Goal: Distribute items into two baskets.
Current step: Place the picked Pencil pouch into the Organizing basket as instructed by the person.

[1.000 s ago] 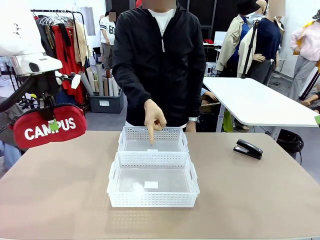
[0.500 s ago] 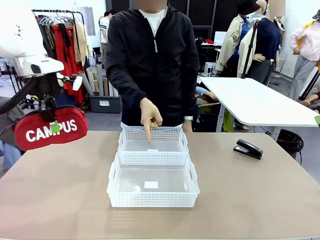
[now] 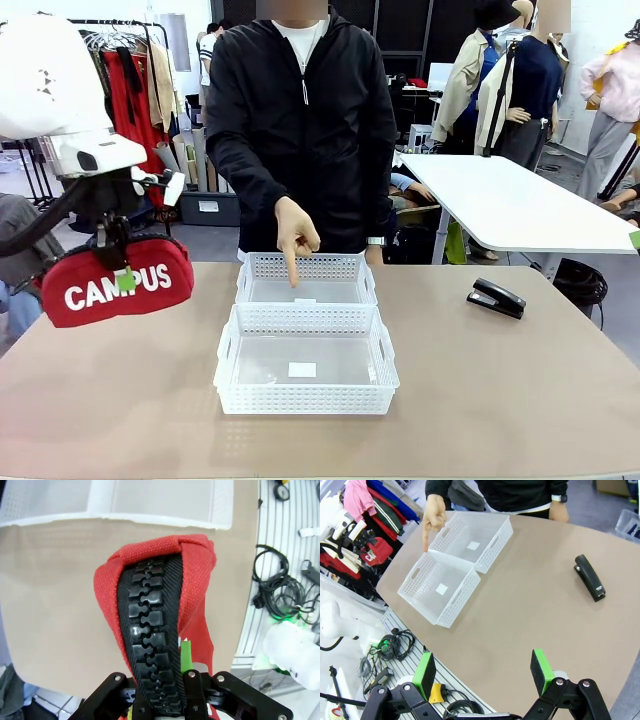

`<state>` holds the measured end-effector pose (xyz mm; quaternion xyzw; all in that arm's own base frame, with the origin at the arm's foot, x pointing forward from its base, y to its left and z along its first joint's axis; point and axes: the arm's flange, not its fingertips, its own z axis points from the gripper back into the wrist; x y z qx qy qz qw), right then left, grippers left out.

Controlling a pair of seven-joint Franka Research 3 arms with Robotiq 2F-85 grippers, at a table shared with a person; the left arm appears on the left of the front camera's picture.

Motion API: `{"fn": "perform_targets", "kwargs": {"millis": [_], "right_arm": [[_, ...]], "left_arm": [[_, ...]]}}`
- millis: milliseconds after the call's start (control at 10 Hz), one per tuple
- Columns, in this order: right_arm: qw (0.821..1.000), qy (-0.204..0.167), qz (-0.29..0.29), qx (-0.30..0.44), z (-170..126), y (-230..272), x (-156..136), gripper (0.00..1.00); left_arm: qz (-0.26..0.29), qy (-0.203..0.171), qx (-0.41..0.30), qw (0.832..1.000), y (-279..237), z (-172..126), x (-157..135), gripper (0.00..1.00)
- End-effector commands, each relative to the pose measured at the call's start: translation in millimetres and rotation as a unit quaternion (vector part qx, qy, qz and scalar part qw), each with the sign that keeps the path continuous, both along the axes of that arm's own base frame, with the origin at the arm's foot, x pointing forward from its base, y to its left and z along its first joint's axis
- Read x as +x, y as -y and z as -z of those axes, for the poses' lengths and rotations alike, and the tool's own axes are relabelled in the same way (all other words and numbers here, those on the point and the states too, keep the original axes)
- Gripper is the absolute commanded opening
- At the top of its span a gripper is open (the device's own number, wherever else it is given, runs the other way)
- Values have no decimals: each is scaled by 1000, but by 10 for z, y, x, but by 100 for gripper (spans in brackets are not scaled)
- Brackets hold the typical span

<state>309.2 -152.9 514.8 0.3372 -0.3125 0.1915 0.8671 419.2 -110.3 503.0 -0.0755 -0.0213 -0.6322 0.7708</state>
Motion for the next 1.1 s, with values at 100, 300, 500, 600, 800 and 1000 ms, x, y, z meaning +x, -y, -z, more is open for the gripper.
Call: {"fn": "perform_targets", "kwargs": {"millis": [100, 300, 500, 600, 800, 1000], "right_arm": [[1000, 9, -2, 6, -19, 3, 5, 100], [1000, 9, -2, 6, -19, 3, 5, 100], [1000, 9, -2, 6, -19, 3, 5, 100], [1000, 9, -2, 6, -19, 3, 5, 100], [1000, 9, -2, 6, -19, 3, 5, 100], [1000, 9, -2, 6, -19, 3, 5, 100]], "left_arm": [[17, 20, -12, 1000, 219, 65, -270, 0], [25, 28, -17, 999, 356, 81, -214, 0], [44, 33, -25, 998, 544, 94, -102, 0], [52, 31, -24, 998, 683, 94, -51, 0], [61, 25, -24, 997, 880, 104, 32, 0], [62, 29, -20, 997, 1059, 85, 90, 0]]}}
